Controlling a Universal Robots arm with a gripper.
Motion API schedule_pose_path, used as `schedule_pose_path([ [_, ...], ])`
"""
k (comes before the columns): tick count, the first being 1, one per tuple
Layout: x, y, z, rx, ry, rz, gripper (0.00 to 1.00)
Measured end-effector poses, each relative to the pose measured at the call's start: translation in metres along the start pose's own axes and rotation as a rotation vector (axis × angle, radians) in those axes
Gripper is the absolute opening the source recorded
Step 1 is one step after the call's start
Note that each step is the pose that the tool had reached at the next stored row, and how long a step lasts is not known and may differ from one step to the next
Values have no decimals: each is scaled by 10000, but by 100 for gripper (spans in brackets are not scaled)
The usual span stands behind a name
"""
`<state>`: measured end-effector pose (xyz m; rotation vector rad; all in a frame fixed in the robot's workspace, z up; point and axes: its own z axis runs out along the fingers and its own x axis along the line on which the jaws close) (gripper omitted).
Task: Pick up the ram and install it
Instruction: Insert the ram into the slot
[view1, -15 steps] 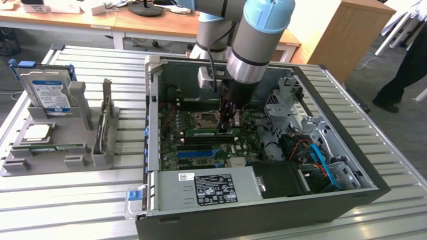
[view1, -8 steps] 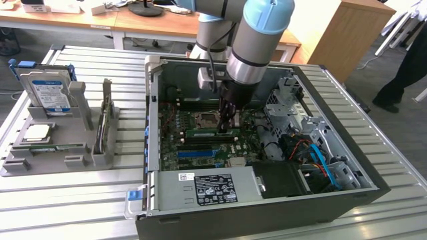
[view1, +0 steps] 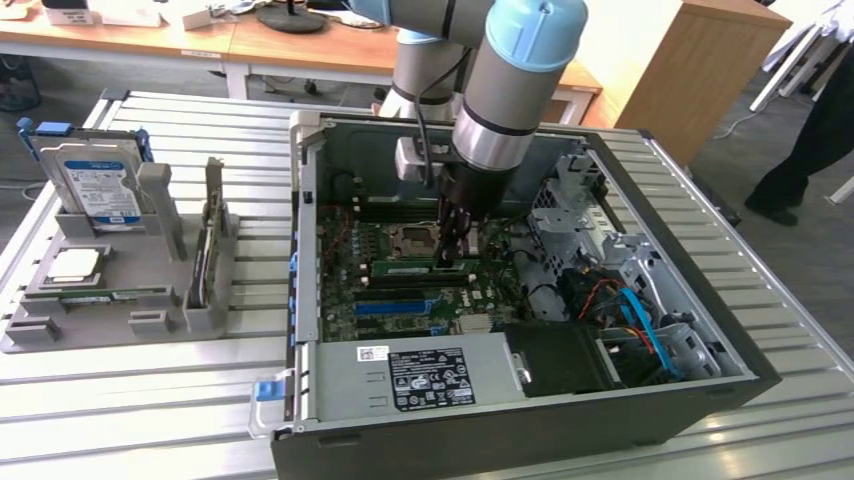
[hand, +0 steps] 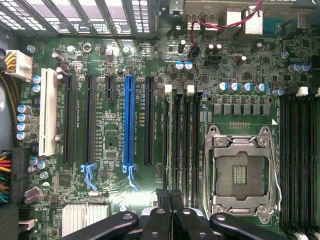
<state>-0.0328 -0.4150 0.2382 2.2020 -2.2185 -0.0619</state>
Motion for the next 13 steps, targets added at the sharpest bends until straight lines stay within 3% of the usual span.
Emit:
schedule_pose_path([
  [13, 0, -1, 22, 1, -1, 4, 12],
])
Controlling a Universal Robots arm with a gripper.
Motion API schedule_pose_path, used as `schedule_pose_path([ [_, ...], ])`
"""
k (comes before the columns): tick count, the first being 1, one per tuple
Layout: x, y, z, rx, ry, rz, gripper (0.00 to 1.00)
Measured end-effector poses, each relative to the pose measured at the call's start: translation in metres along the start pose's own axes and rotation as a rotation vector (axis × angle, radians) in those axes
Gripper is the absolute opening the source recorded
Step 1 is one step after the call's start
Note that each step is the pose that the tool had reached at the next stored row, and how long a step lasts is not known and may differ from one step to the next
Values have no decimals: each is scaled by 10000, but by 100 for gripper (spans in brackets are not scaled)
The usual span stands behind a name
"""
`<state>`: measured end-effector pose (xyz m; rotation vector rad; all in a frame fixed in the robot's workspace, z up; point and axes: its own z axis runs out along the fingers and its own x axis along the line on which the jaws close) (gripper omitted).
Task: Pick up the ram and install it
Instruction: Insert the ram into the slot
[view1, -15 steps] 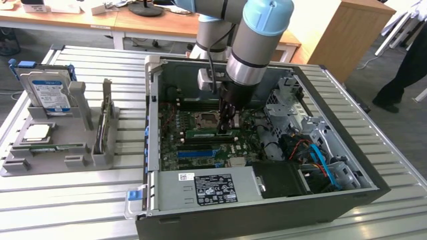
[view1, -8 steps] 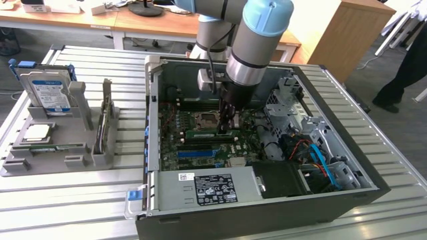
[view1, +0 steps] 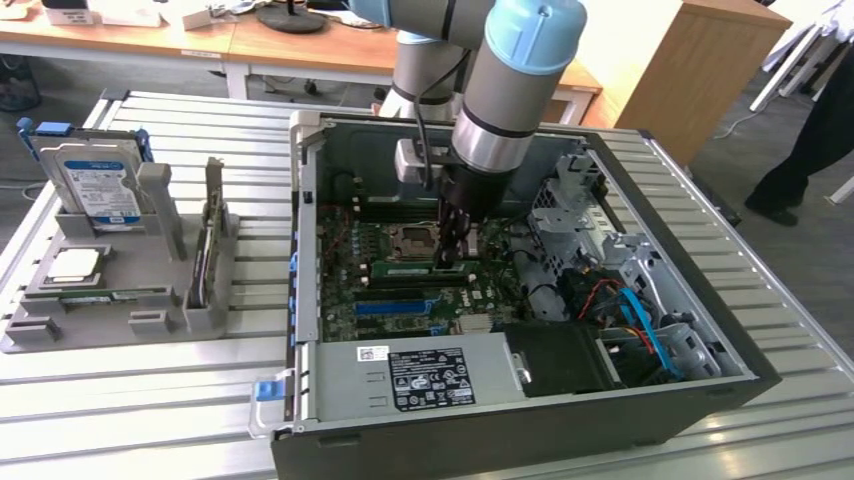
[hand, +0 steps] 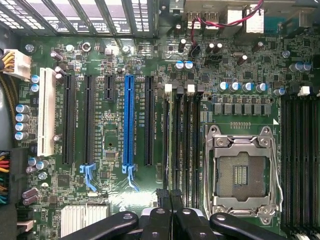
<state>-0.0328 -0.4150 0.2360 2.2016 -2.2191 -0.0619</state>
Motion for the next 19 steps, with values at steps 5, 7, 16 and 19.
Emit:
schedule_pose_path([
  [5, 6, 0, 0, 0, -1, 1, 12],
  [7, 7, 0, 0, 0, 1, 1, 12],
  [16, 7, 2, 15, 2, 0, 1, 12],
  [19, 7, 23, 16, 10, -2, 0, 12],
])
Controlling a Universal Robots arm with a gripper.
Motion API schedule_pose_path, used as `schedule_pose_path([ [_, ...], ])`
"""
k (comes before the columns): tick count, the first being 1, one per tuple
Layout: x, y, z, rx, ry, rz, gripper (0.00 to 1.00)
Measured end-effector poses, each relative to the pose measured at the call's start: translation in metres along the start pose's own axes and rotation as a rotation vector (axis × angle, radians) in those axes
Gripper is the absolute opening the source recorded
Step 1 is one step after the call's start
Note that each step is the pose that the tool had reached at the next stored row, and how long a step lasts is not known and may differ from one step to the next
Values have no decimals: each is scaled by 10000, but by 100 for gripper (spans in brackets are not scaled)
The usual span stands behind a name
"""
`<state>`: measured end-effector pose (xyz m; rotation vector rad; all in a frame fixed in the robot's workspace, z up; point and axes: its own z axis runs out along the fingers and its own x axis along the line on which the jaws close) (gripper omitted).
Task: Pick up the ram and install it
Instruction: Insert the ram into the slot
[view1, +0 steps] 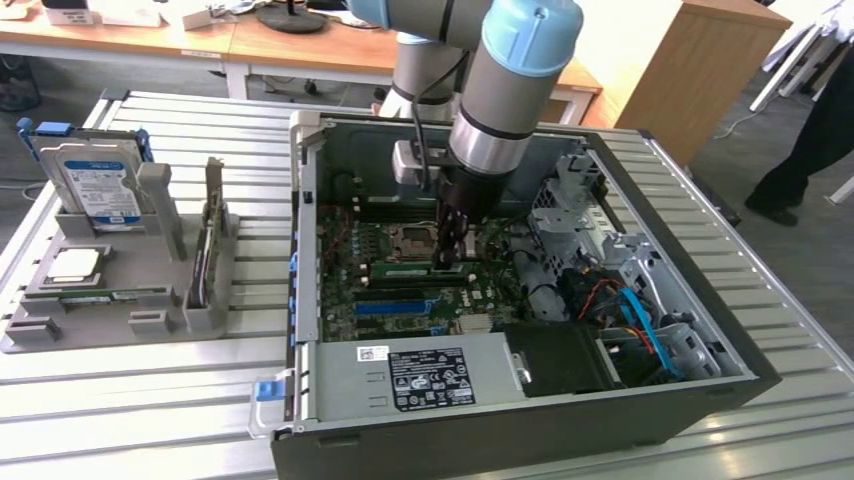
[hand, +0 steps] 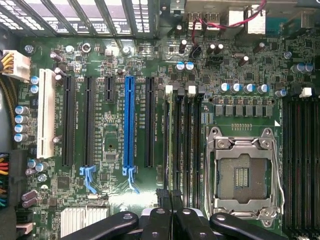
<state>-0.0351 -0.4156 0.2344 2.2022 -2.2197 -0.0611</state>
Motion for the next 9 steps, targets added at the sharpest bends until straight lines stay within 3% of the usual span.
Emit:
schedule_pose_path([
  [9, 6, 0, -1, 0, 2, 0, 12],
])
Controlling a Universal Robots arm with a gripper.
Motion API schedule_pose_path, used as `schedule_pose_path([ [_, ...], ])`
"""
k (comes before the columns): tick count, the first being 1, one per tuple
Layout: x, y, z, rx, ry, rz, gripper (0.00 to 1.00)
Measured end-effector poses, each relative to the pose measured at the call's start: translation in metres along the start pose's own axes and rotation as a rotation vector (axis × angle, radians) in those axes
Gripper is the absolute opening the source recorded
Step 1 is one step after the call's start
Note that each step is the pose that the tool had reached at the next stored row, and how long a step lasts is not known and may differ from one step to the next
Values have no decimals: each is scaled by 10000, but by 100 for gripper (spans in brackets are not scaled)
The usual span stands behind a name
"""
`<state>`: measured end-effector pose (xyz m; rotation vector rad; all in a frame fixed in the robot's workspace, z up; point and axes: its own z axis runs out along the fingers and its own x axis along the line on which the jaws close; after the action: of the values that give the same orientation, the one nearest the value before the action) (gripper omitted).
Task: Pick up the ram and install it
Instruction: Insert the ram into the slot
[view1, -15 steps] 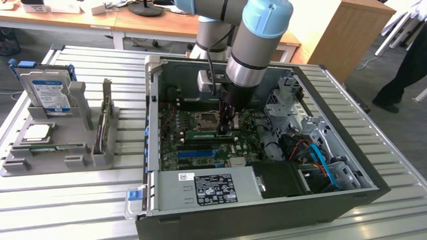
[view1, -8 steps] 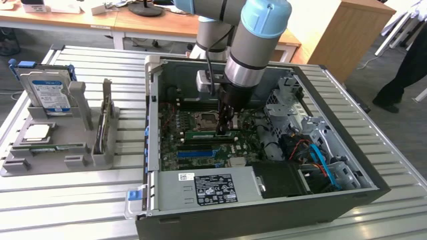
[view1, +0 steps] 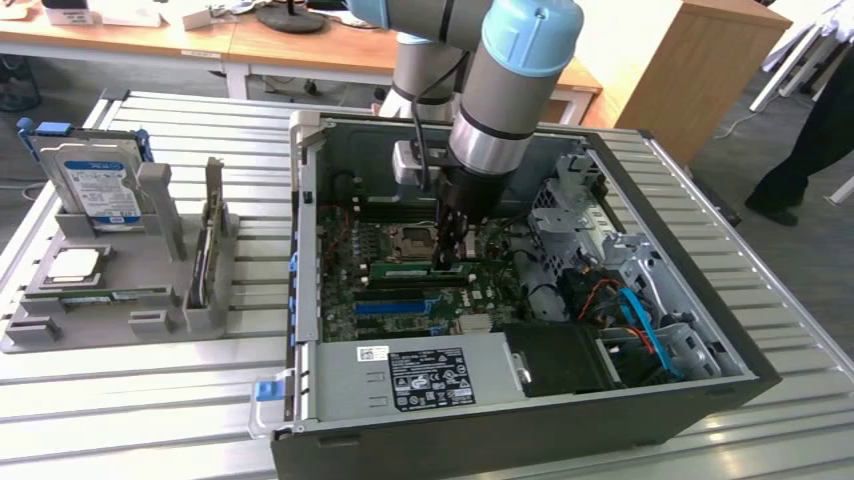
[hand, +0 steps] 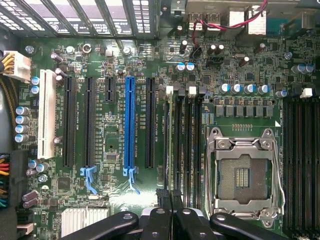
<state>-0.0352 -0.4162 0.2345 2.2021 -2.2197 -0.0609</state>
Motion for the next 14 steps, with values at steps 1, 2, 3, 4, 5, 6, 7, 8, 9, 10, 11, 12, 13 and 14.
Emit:
schedule_pose_path([
  [1, 0, 0, 0, 0, 0, 0, 12],
  [2, 1, -1, 0, 0, 0, 1, 12],
  [3, 1, -4, 0, 0, 0, 2, 12],
  [4, 2, -6, 0, 0, 0, 5, 12],
  [5, 2, -9, 0, 0, 0, 8, 12],
  [6, 2, -11, -1, -1, 0, 11, 12],
  [7, 2, -11, -1, 0, 0, 11, 12],
  [8, 2, -11, 0, 0, -1, 12, 12],
  [9, 2, -14, 0, 0, -1, 19, 12],
  [10, 1, -14, 2, 0, 0, 20, 12],
  [11, 0, -15, 4, 0, 0, 19, 12],
  [12, 0, -15, 5, 0, 0, 18, 12],
  [13, 0, -15, 8, 1, -2, 18, 12],
  [14, 0, -15, 10, 0, -2, 19, 12],
])
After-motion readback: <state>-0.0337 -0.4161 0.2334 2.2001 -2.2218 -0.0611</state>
